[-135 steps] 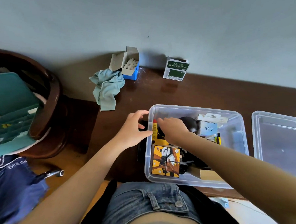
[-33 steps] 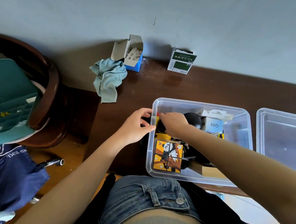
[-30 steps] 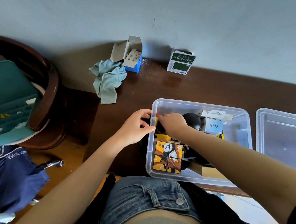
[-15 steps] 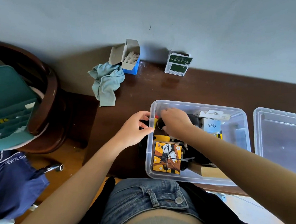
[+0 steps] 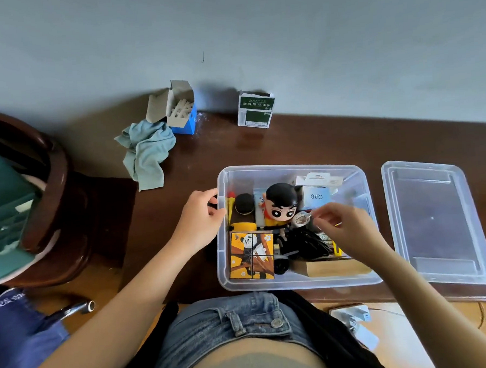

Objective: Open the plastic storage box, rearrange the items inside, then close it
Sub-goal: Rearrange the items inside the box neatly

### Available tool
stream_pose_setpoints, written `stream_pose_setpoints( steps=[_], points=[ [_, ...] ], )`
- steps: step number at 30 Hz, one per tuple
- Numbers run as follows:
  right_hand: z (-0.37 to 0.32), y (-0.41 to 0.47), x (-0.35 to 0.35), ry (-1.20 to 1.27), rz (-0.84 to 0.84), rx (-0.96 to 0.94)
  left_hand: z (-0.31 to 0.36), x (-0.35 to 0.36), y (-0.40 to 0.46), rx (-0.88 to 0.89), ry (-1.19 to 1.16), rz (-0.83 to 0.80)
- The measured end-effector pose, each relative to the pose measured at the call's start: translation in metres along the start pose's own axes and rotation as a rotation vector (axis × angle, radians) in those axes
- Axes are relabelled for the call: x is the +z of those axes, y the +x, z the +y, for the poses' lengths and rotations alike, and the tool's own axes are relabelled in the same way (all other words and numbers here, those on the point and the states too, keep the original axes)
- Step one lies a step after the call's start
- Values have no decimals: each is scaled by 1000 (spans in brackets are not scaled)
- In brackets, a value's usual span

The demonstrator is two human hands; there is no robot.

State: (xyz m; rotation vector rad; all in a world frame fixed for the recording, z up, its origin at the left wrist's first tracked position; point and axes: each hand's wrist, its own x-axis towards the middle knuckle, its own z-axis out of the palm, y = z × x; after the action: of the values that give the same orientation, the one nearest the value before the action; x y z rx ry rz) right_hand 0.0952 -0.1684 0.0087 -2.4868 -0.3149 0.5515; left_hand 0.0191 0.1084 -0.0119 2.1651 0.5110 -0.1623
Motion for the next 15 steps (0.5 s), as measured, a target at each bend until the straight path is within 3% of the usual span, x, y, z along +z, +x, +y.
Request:
stream_pose_setpoints(
  steps=[3,4,6,9,12,15],
  points=[
    [8,-2,0,-29,-25,4,20,-2,1,307,292,186],
    [10,-1,0,-46,-35,9,30,-2,4,375,335,154],
    [13,0,-3,-83,-60,12,48,3,14,349,408,-86],
    [16,1,-6,-97,-112,22,64,19,33,163,684,-503],
    [21,1,-8,-120,-163,26,65,37,42,181,919,-623],
    [27,-1,-9,-122,-193,20,62,47,47,161,996,-663]
  ],
)
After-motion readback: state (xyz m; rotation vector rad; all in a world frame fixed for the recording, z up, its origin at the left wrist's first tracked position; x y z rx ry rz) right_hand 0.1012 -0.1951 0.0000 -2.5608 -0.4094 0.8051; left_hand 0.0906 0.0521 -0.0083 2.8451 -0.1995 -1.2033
